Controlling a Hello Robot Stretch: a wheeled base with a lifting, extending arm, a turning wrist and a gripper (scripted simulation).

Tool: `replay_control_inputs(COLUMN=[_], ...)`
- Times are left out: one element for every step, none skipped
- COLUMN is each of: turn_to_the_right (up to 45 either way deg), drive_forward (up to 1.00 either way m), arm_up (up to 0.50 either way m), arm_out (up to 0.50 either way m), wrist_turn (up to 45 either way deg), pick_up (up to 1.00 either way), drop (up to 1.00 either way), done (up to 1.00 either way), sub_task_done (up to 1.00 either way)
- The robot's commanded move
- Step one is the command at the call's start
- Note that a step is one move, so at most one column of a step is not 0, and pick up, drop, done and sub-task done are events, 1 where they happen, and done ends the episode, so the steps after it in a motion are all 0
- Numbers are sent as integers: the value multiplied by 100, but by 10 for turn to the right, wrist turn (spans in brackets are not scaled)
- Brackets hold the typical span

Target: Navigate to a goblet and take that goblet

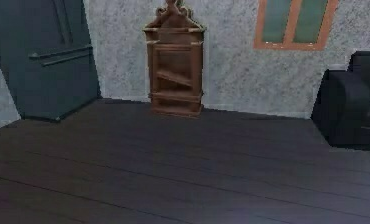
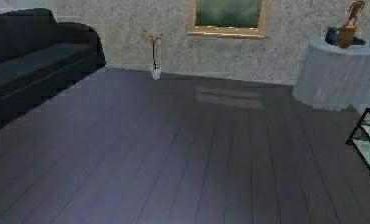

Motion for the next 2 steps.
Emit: replay_control_inputs(turn_to_the_right=[0,-390], drive_forward=[40,0], arm_up=[0,0], arm_out=[0,0], wrist_turn=[0,0], pick_up=[0,0], drop=[0,0], done=[0,0], sub_task_done=[0,0])
